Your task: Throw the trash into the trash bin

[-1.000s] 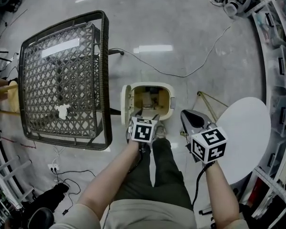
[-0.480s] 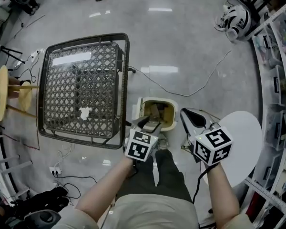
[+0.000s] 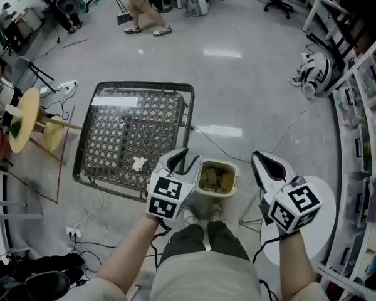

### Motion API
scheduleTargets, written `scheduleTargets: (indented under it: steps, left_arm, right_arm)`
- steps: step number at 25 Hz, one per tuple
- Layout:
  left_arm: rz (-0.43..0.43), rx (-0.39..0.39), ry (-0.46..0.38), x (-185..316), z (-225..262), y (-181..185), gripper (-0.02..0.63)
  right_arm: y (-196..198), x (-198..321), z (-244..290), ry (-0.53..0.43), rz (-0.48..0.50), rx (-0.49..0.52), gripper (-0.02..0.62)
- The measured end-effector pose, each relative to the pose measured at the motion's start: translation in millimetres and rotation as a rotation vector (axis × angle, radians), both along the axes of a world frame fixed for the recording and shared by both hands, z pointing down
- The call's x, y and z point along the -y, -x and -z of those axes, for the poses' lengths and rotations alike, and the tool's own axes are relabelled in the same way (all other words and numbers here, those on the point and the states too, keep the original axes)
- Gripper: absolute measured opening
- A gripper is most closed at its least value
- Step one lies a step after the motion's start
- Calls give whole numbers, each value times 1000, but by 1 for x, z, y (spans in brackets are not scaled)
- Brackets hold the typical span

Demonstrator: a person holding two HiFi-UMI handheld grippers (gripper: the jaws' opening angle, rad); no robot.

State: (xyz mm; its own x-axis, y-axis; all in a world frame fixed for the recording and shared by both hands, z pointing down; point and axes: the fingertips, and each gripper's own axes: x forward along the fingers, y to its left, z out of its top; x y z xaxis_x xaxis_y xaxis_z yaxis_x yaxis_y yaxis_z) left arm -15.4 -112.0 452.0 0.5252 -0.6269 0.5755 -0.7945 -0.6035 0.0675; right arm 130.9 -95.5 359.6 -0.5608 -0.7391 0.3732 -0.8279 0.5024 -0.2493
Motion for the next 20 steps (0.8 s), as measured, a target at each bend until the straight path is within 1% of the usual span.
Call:
scheduleTargets:
  steps: [4,7,11,14,17,20]
  left_arm:
    - [53,-7,-113,2,66,27,126]
    - [103,-8,-189,2,106,46,115]
    - [146,0,-276,-10,149,64,114]
    - [176,4,-322,-24,172,81,105]
    - [179,19,-361,-38,183,87,104]
    - [177,0,-377,-52,187,93,100]
  right_arm:
    - [13,2,50,-99,54,-5,3]
    - [23,3,82,-167,94,16,3]
    - [35,-4,109,-223,138,29,3]
    - [51,-13,123,-250,183,31,3]
    - [61,-21,132,-264,229,32,3]
    - [72,-28,138,-262,269,46,3]
